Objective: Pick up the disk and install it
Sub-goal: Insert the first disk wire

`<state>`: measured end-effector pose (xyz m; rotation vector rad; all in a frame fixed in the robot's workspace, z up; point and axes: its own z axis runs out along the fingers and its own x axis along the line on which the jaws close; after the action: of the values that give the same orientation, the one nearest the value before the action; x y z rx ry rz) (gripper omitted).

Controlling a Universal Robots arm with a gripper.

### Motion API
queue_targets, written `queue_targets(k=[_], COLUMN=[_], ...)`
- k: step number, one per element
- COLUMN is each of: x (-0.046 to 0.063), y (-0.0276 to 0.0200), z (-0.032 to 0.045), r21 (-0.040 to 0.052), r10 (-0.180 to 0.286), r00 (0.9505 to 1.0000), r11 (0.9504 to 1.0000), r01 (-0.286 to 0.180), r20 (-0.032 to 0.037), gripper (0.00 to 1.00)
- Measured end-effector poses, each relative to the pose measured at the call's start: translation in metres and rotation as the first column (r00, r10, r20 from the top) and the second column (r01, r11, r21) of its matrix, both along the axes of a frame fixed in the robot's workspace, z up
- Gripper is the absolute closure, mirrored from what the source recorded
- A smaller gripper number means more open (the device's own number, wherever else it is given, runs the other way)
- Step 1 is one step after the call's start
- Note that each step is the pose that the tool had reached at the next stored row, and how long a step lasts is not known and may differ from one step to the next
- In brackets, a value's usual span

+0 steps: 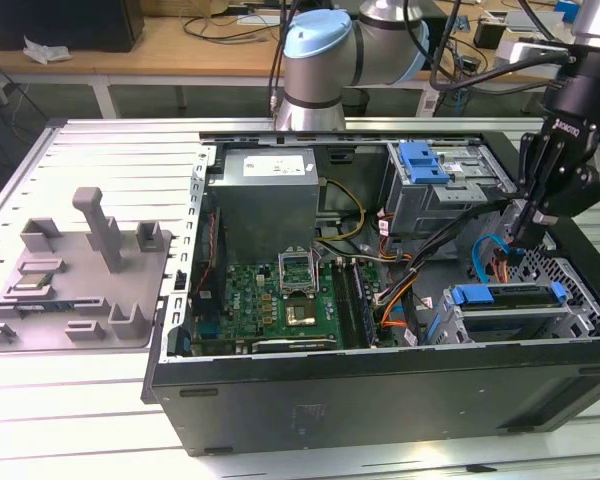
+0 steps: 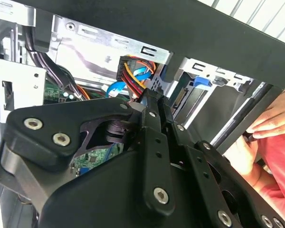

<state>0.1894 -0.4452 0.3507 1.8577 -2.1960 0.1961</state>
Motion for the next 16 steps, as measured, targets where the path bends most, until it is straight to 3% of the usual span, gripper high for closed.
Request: queue_targets(k=[4, 10, 16], x=[-0.003, -0.006, -0.009], y=[-0.0064, -0.0136, -0.0215], z=[0.0012, 0.0029, 0.0043], r21=[0.0188, 0.0382, 0.0548], r10=[0.001, 0.001, 0.006], r00=[0.9999, 0.9997, 0.9995], r11=[0.9998, 0.9993, 0.9985], r01=[-0.001, -0.002, -0.008], r20=[0.0131, 0.0262, 0.0324], gripper=[0.84, 0.84, 0.84])
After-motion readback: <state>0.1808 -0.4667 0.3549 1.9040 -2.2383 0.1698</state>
